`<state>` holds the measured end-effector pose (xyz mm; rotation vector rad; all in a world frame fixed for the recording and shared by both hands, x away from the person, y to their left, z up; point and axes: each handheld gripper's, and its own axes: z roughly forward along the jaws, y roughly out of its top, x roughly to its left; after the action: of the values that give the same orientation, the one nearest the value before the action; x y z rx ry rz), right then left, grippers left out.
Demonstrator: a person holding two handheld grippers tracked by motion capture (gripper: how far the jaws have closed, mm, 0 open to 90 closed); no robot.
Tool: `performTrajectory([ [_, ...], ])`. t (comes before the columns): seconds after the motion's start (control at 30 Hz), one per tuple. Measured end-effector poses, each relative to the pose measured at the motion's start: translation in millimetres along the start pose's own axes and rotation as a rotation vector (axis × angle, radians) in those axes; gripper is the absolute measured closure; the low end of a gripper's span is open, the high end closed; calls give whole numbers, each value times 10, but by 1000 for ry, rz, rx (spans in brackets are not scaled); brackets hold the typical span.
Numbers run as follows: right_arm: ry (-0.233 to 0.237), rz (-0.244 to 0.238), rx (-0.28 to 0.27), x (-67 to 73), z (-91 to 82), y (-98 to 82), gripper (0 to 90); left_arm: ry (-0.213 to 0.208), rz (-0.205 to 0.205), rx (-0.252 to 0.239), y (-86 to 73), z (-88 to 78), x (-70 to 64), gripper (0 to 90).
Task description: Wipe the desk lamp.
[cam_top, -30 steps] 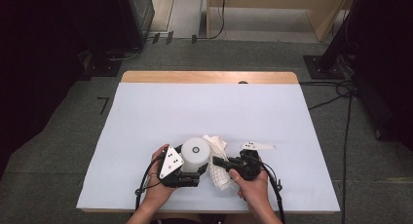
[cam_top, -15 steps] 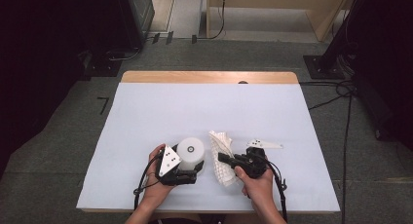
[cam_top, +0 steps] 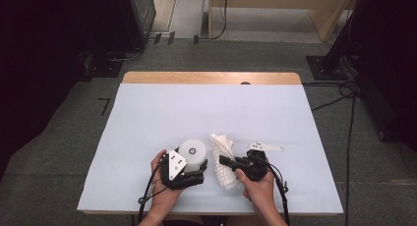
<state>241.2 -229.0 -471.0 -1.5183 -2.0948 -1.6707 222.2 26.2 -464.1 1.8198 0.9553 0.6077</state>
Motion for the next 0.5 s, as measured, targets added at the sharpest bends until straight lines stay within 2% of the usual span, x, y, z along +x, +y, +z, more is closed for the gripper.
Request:
performTrajectory([
  [0.1,-2,-4,17,5,53,-37,786,-27,1,2,20,-11,49,90],
  [0.23,1,-6,38,20,121,-79,786,-123,3,-55,76,-84,82,90],
  [0.33,1,-14,36,47,135,-86,786,-142,37,-63,96,-102,58,91],
  [0.5,28,-24,-16,117,52,-19,788,-167,51,-46,71,-68,36,91],
])
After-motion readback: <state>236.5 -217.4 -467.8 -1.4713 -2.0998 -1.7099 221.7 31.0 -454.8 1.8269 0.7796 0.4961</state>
